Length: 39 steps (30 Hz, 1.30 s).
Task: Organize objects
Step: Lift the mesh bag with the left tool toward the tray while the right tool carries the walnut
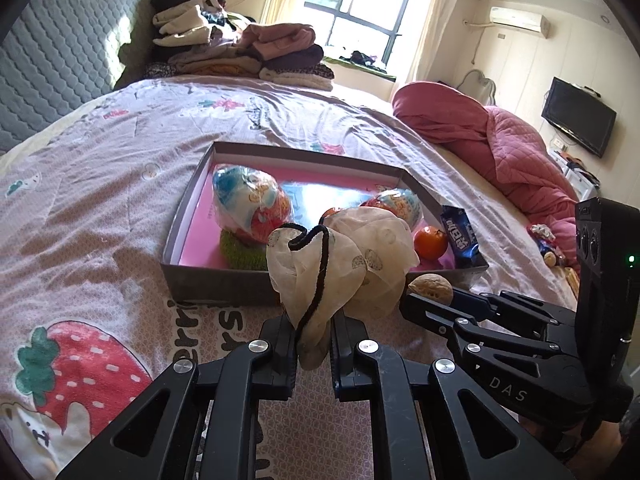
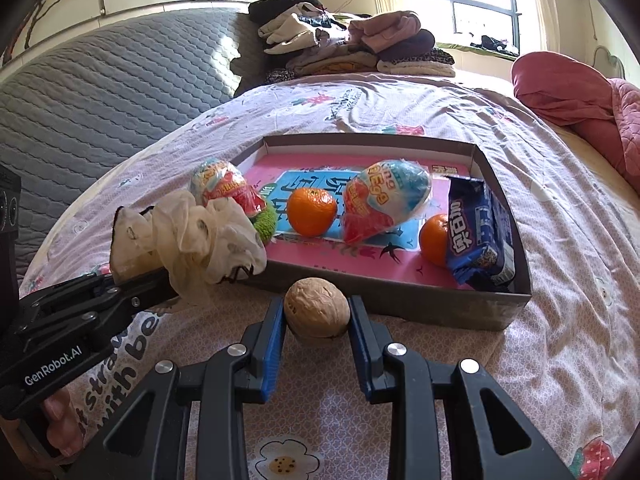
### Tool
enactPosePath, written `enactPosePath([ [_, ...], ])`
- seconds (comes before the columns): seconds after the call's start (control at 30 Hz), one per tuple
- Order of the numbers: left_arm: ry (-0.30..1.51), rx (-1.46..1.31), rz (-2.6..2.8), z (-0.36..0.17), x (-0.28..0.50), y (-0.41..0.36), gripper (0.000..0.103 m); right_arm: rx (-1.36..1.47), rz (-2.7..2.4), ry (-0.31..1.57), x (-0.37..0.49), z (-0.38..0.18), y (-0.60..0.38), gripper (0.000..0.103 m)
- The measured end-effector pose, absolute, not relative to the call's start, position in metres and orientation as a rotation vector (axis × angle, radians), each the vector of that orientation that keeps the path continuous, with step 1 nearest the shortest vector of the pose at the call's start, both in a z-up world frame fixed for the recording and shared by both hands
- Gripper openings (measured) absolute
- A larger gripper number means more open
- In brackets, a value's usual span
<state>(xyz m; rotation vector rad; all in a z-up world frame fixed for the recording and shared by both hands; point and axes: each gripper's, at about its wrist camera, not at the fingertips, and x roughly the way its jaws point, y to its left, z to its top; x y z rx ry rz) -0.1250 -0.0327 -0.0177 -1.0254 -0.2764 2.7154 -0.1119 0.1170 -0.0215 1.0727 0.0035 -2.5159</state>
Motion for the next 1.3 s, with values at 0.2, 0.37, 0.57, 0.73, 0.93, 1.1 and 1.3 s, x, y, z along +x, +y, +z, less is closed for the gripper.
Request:
enactPosePath([
  [0.2,-0.257,-0.990,2.749,-0.002,-0.118,-0.032,0.012,1.032,-2.530,-0.015,-0.108,-0.010,0.120,0.031],
  [0.37,-0.231,-0.973,2.775,0.011,-0.114,-0.030,0.012,0.979,-2.540,-0.034,-0.104,0.004,0.124,0.031],
  [0.57,-0.190,-0.944,2.797,0.028,-0.112,-0.022,0.012,0.918,-2.554,-0.053,-0.099,0.021,0.129,0.031],
  [0.73,-0.157,-0.918,2.806,0.040,-0.113,-0.014,0.012,0.864,-2.568,-0.053,-0.096,0.035,0.131,0.031],
  [0.93,-0.128,-0.893,2.814,0.052,-0.122,-0.006,0.012,0.813,-2.593,-0.042,-0.101,0.050,0.134,0.031],
  [1.1,-0.123,-0.876,2.819,0.059,-0.134,-0.003,0.012,0.777,-2.614,-0.034,-0.109,0.061,0.137,0.031],
  [1.3,-0.105,-0.851,2.829,0.068,-0.150,0.002,0.012,0.718,-2.643,-0.012,-0.119,0.073,0.141,0.031],
])
